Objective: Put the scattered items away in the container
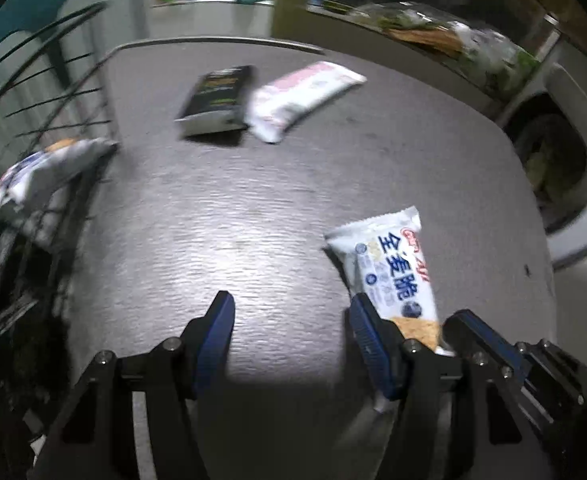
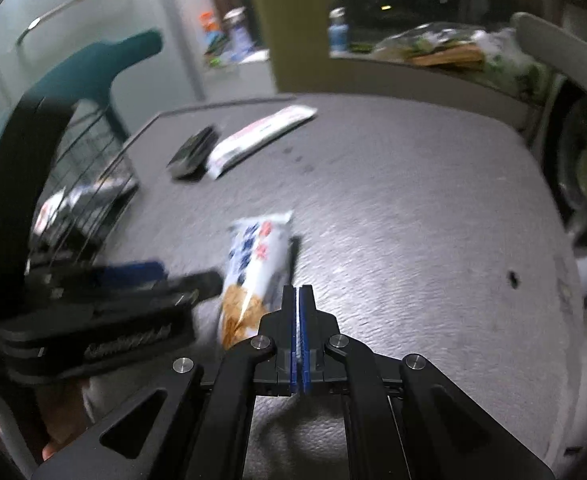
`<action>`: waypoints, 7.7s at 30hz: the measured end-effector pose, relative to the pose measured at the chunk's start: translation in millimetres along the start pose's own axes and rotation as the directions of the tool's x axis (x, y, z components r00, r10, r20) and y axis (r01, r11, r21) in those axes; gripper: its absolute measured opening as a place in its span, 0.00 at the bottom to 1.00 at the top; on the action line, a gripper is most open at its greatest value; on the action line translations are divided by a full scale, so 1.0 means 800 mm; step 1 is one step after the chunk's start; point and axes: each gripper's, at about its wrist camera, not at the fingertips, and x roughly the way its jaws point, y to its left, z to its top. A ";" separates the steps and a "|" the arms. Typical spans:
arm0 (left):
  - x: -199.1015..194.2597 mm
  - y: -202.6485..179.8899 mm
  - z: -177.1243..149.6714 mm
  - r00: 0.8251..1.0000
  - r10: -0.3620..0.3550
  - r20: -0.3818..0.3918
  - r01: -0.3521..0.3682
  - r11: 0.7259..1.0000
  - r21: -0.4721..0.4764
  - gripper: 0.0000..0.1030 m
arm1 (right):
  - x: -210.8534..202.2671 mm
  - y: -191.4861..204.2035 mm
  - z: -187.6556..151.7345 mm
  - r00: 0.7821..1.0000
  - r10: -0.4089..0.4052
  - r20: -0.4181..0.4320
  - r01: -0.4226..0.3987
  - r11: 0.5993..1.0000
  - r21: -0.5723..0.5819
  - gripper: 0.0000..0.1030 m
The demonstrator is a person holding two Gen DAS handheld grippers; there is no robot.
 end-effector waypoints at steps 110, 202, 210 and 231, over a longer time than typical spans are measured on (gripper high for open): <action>0.030 0.010 0.056 0.994 0.110 0.013 -0.111 0.987 0.118 0.51 | 0.023 -0.002 -0.011 0.995 -0.081 -0.065 0.083 0.996 0.025 0.35; -0.042 0.104 0.258 0.986 0.146 -0.077 -0.129 0.971 0.199 0.65 | 0.177 0.082 0.255 0.969 -0.132 -0.211 0.194 0.933 0.305 0.49; -0.004 0.122 0.270 0.970 0.211 -0.124 -0.187 0.966 0.176 0.65 | 0.222 0.082 0.262 0.927 -0.235 -0.293 0.327 0.888 0.324 0.51; -0.023 0.067 0.221 0.970 0.195 -0.147 -0.144 0.943 0.299 0.66 | 0.154 0.018 0.164 0.917 -0.142 -0.372 0.237 0.945 0.224 0.39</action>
